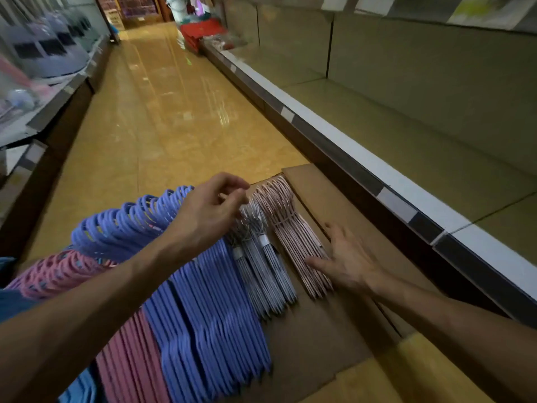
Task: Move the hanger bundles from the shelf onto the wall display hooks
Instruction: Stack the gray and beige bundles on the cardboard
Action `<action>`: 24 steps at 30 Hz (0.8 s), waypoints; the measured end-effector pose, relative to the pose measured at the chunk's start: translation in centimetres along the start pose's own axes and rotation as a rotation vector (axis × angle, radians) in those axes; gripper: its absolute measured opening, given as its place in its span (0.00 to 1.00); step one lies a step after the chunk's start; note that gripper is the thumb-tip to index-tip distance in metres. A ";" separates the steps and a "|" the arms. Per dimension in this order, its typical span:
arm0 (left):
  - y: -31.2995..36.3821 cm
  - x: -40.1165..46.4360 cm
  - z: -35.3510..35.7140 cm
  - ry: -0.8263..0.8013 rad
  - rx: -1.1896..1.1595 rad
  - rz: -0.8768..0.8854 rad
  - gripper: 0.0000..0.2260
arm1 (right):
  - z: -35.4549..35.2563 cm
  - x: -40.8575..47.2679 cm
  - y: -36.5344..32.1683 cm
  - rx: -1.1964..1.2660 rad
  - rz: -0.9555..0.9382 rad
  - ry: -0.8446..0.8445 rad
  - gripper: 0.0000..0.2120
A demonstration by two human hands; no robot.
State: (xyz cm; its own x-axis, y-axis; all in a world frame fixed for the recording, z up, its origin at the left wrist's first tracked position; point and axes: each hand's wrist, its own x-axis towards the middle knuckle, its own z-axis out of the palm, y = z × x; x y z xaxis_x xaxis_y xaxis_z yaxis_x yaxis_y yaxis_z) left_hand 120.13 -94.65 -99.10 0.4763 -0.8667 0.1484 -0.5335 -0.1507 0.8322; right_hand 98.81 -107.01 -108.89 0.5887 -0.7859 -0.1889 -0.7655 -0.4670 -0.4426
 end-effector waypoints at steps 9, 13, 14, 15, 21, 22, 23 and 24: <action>-0.4 6.8 3.6 -0.236 0.554 0.066 0.22 | 3.0 3.4 -1.1 0.120 0.042 -0.044 0.55; -1.1 7.6 5.1 -0.291 0.586 0.073 0.21 | 4.4 4.4 -1.6 0.089 0.052 -0.026 0.56; -1.1 7.7 5.3 -0.286 0.579 0.093 0.20 | 4.8 4.6 -1.5 0.079 0.065 -0.012 0.57; -1.1 7.9 5.6 -0.284 0.578 0.112 0.20 | 5.1 4.7 -1.4 0.073 0.085 0.004 0.57; -0.8 8.9 7.0 -0.255 0.565 0.156 0.21 | 7.2 5.5 -2.5 0.160 0.256 0.186 0.53; -0.8 8.9 7.2 -0.246 0.560 0.161 0.21 | 7.4 5.7 -2.7 0.180 0.280 0.219 0.51; -0.8 8.8 7.3 -0.238 0.554 0.165 0.21 | 7.6 5.8 -2.8 0.195 0.292 0.241 0.49; -0.9 8.8 7.4 -0.232 0.546 0.166 0.21 | 7.8 5.9 -2.8 0.208 0.294 0.255 0.47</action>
State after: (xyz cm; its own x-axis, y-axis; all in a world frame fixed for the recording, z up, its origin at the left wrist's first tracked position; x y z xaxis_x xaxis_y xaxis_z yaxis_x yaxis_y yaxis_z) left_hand 119.62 -105.61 -102.44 0.2239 -0.9712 0.0814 -0.8977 -0.1730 0.4051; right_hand 106.43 -107.14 -115.57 0.2506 -0.9603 -0.1225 -0.8072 -0.1374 -0.5741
